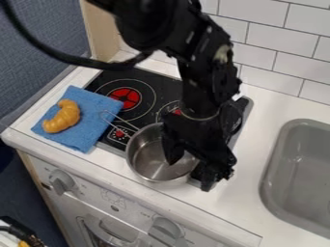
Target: Move the silver pot to the left burner
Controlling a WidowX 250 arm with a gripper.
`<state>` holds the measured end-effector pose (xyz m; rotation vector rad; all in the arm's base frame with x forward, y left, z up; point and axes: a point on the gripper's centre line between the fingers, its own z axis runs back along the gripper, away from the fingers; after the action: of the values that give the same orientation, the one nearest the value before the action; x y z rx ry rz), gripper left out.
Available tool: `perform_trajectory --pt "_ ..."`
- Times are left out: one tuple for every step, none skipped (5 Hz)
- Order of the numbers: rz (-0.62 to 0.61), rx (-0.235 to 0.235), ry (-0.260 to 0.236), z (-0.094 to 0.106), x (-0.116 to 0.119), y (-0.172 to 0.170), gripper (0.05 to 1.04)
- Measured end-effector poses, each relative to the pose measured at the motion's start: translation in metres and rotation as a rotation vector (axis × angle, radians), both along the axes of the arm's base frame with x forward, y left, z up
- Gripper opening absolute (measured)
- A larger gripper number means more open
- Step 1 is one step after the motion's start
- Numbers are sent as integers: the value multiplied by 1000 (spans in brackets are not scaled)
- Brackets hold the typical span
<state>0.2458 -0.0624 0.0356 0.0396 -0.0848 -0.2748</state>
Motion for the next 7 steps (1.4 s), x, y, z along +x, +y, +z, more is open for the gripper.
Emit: perform_trajectory --pt "35 15 27 -14 0 1 951" --pt "55 18 56 -29 4 9 671" --pt "71 14 54 -30 7 13 389" --pt "69 25 55 -31 4 14 196" --pt "52 25 50 -28 -3 10 93" --pt "20 -11 20 -18 -9 7 82" --pt "31 3 -6 15 -12 3 82"
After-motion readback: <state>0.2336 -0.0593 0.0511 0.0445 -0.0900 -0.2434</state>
